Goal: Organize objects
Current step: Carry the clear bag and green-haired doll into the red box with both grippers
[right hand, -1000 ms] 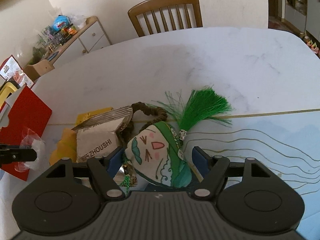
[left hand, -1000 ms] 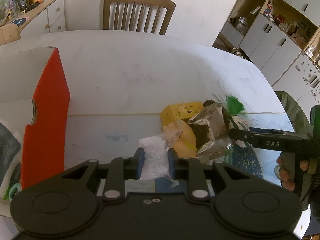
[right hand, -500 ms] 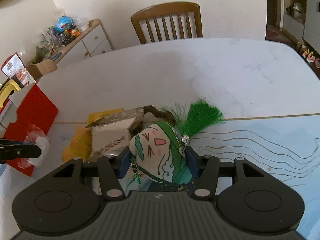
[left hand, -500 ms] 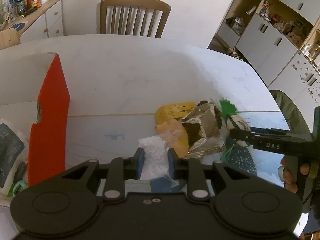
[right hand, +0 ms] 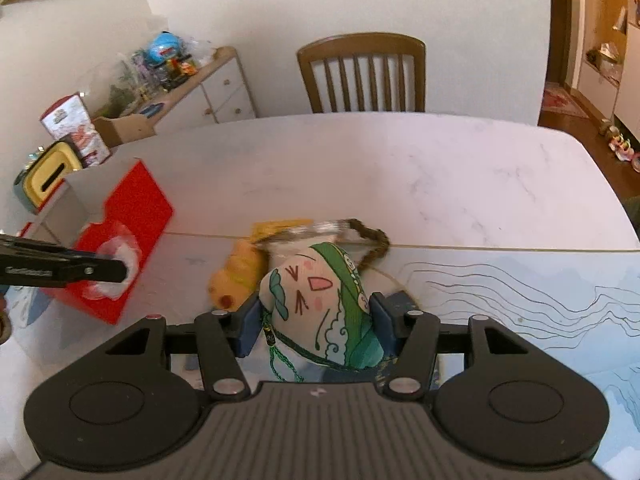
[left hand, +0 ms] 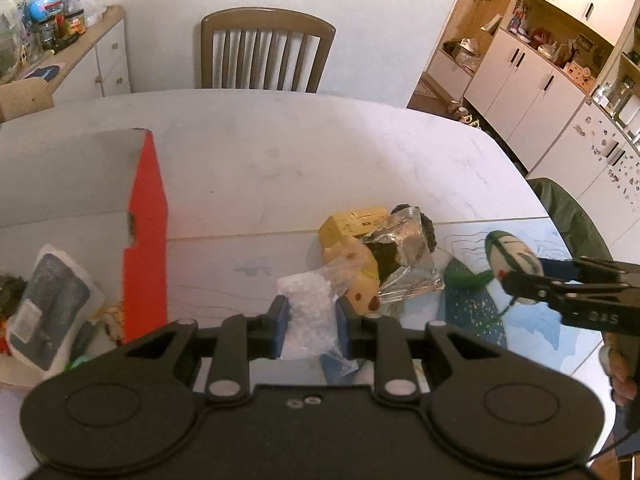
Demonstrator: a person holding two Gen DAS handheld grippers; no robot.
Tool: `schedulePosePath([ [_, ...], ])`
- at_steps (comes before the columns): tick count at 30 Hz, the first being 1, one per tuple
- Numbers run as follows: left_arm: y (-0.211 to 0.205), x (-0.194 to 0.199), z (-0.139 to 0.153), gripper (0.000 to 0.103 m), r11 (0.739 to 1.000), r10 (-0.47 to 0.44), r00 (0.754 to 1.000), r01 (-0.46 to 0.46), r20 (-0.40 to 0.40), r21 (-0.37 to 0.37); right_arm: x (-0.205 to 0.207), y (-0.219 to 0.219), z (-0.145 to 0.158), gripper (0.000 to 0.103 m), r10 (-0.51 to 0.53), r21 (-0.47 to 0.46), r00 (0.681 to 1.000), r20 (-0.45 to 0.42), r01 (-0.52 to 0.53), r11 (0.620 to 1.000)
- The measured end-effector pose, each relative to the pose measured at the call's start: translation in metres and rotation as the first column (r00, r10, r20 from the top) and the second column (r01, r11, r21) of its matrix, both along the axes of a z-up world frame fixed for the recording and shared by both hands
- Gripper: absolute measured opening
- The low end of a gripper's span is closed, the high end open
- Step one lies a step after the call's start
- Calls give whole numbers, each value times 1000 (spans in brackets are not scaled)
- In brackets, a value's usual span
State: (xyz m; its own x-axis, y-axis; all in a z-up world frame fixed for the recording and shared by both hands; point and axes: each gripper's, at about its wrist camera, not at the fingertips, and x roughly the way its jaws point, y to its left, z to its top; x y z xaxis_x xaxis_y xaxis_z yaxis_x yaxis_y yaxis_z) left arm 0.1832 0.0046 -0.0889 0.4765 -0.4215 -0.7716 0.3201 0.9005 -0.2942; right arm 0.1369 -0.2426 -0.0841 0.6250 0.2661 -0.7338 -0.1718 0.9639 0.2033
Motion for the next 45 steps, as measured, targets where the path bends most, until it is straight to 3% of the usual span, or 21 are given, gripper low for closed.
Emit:
schedulePosePath([
  [14,71,-14,31,24,1000,-8,999,7,44,17,-22,83,66,56,128,4,989,80,-129,992],
  [29,181,-2,52,24,996,80,992,-84,100,36,-6,211,110,56,292,-34,944,155,-291,956],
  [37,228,7,52,24,990,106,988,-115,115,79,12,267,118,56,323,-42,930,176,-321,946],
  [45,254,16,35,24,986,96,990,-109,105,130,38,305,101,56,316,-71,936,155,-309,949],
])
